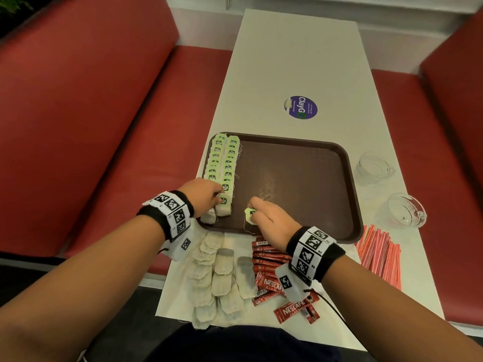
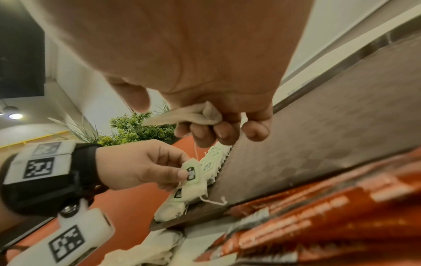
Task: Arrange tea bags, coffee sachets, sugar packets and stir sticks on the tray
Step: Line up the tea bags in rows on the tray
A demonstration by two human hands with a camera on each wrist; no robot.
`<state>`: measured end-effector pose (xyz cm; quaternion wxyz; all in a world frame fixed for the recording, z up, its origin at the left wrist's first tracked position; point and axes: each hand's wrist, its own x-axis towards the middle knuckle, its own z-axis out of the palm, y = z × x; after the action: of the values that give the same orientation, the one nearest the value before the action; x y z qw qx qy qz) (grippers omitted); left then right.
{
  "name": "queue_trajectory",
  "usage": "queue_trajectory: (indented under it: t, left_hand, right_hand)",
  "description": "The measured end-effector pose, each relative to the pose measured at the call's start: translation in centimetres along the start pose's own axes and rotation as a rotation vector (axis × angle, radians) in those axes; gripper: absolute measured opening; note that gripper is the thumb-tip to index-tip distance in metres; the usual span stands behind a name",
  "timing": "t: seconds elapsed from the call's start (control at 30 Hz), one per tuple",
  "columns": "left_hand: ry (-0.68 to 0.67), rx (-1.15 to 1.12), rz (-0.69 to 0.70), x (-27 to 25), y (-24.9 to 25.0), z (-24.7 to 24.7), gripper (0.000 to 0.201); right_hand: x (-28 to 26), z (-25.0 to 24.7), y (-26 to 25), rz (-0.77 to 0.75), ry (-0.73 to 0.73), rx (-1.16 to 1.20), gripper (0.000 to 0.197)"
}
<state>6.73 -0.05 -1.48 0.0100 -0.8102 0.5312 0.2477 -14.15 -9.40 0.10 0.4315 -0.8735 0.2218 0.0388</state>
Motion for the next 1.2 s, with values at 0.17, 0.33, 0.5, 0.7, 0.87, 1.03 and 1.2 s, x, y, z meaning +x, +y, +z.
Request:
queue_trajectory:
  t: [0.17,0.33,0.5,0.7,0.87,1.03,1.2]
  left_hand:
    - [0.053,-0.061,-0.095,2.2,-0.2,-0.2,0.024]
    - [0.142,-0.060,-0.198,2.7,0.0,-0.4,0.023]
    - [0.041,0.089,-0.126,3.1,1.8,-0.9,0.037]
    - [-0.017,0.183,-0.148,3.9,2.1,-0.7,0.046]
    - [0.061,0.035,-0.054,2.5,2.1,-2.5,0.039]
    - [0.071,-0.402,0.237,-1.2,2.7,-3.1,0.027]
    - [0.142,-0.370,0.309,-2.7,2.6,-2.2,0.009]
  right_hand:
    - [0.3,-0.1,0.1,0.025,0.020,-0.057,0.007]
    - [0.3,-0.1,0.2,0.043,0.035,-0.045,0.003]
    - [0.6,0.0,0.6,0.035,0.029,-0.068,0.008]
    - [1.0,0.2,1.0,0.032,0.053,-0.080,0.007]
    - [1.1,0.1,1.1,0.018,0.087,-0.063,0.010]
    - [1.2,-0.2,0.6,-0.008,0.145,0.003,0.017]
    - [1.7,0.1,-0.1,-0.034,0.129,0.042,0.029]
